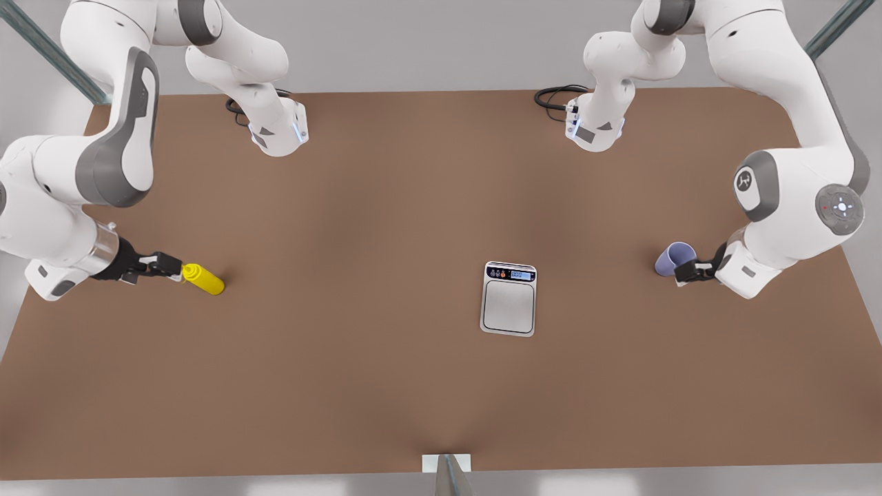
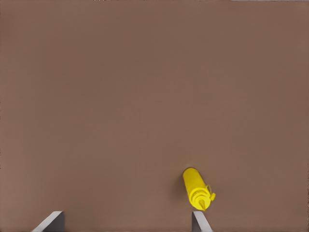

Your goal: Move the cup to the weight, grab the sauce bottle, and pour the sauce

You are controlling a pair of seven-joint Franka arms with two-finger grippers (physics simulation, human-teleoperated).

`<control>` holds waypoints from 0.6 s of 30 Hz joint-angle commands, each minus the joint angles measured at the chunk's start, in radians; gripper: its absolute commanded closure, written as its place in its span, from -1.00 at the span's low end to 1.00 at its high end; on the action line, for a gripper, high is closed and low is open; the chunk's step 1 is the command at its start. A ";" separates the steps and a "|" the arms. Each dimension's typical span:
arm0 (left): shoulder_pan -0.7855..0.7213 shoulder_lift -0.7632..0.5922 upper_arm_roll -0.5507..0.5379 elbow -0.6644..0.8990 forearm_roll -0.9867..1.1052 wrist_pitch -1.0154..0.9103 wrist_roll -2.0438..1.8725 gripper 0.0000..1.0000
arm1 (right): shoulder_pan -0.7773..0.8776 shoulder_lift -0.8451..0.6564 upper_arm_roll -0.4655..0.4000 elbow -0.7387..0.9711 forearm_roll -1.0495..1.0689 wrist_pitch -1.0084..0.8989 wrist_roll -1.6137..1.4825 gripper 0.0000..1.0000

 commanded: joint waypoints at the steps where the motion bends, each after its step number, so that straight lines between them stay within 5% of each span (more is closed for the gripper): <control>1: -0.001 0.000 0.000 -0.002 0.027 0.000 0.000 -1.00 | 0.000 -0.001 -0.001 0.000 -0.001 0.000 0.000 -1.00; 18: 0.001 -0.047 0.078 -0.416 0.015 0.236 -0.038 -1.00 | -0.012 0.027 -0.001 -0.006 -0.036 0.003 -0.002 -1.00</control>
